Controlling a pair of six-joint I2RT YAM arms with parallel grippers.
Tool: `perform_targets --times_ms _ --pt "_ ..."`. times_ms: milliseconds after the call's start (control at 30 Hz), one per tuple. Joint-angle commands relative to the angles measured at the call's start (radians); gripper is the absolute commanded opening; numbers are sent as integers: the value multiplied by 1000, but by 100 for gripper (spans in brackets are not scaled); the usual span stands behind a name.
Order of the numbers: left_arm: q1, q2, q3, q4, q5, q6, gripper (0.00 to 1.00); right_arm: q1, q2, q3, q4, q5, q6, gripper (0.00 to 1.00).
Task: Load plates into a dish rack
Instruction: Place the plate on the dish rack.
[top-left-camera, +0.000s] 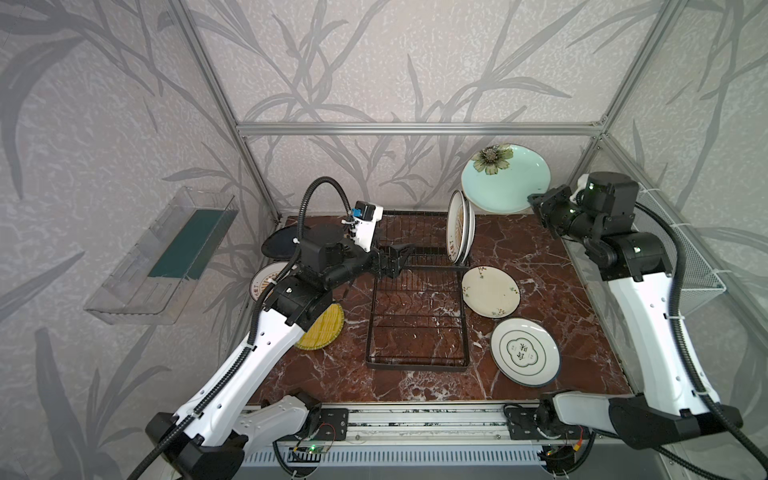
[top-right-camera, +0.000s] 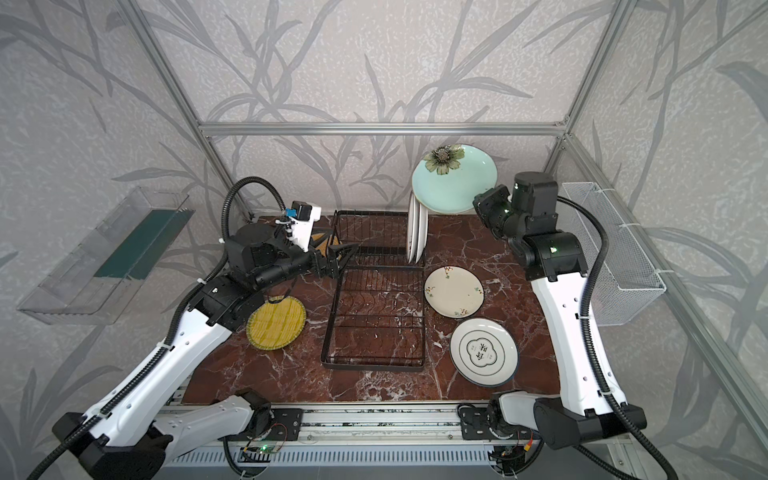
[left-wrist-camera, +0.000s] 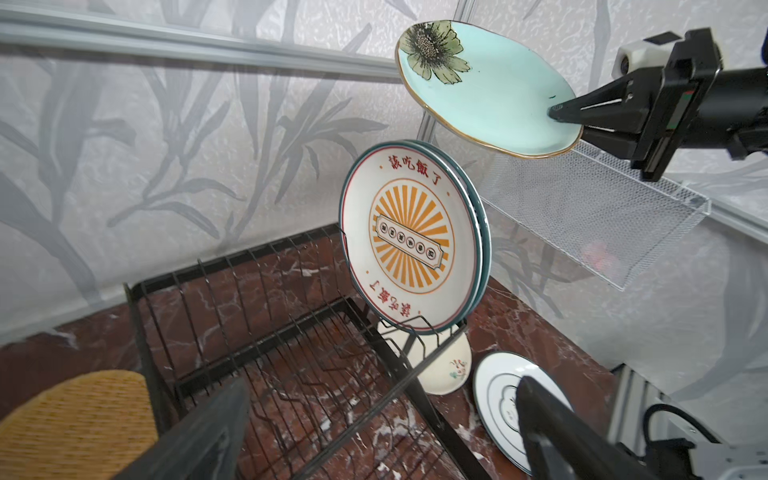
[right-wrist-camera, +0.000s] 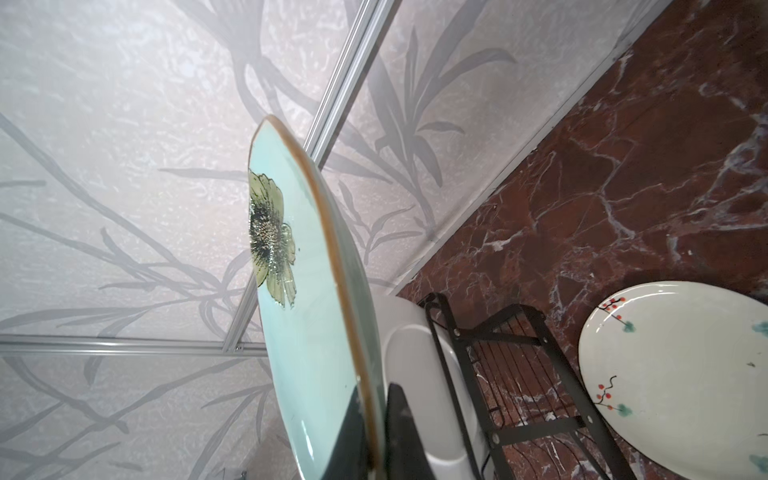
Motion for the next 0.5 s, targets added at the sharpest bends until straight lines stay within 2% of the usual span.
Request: perform_targets --times_ms 0,267,467 --pt "-22 19 56 52 -102 209 99 52 38 149 51 24 11 0" --pt "-157 21 23 210 -313 668 99 223 187 344 -22 58 -3 0" --pt "-251 26 -50 399 -389 1028 99 309 269 405 -24 57 -3 0"
